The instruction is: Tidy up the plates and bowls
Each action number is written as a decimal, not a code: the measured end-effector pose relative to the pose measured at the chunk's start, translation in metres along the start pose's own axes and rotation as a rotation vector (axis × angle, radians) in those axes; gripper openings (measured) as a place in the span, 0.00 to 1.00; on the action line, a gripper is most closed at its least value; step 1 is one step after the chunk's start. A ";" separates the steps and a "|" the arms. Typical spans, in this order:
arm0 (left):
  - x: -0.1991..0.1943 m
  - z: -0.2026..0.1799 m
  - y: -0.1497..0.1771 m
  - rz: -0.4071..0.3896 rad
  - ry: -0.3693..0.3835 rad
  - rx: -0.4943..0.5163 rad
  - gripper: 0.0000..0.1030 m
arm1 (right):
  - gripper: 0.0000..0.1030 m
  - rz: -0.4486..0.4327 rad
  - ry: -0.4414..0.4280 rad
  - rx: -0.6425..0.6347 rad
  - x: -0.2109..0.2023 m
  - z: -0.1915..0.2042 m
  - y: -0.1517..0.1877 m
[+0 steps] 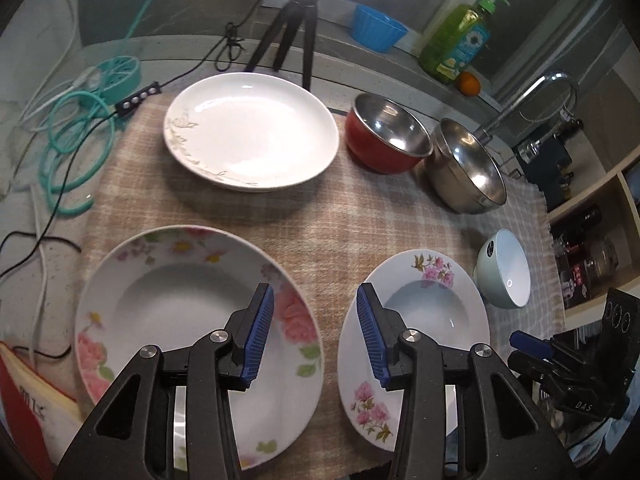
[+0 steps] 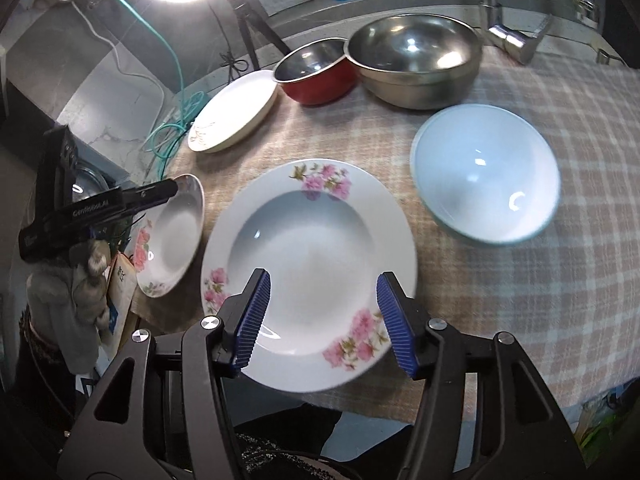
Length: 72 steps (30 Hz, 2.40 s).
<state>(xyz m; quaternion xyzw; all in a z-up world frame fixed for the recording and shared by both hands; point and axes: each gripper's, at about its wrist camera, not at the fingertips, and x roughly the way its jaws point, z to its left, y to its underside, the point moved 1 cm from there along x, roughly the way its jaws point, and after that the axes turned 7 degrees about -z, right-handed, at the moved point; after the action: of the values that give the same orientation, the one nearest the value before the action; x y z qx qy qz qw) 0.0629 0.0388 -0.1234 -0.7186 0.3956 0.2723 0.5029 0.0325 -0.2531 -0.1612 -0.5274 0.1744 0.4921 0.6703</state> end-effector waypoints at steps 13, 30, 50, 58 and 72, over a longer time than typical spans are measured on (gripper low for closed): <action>-0.060 0.078 0.037 -0.130 -0.163 -0.220 0.40 | 0.56 0.074 -0.123 -0.145 0.053 0.062 -0.028; -0.058 0.130 0.064 -0.102 -0.175 -0.360 0.27 | 0.29 0.189 -0.172 -0.234 0.133 0.111 -0.049; -0.039 0.141 0.064 -0.055 -0.134 -0.391 0.14 | 0.11 0.276 -0.189 -0.236 0.171 0.125 -0.045; -0.037 0.141 0.063 -0.048 -0.136 -0.387 0.14 | 0.10 0.272 -0.176 -0.221 0.172 0.126 -0.044; -0.042 0.140 0.059 -0.058 -0.141 -0.380 0.14 | 0.10 0.248 -0.165 -0.217 0.162 0.128 -0.042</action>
<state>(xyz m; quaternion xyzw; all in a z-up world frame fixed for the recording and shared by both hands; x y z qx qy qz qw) -0.0085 0.1716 -0.1683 -0.7908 0.2802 0.3772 0.3923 0.1055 -0.0616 -0.2117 -0.5290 0.1286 0.6284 0.5556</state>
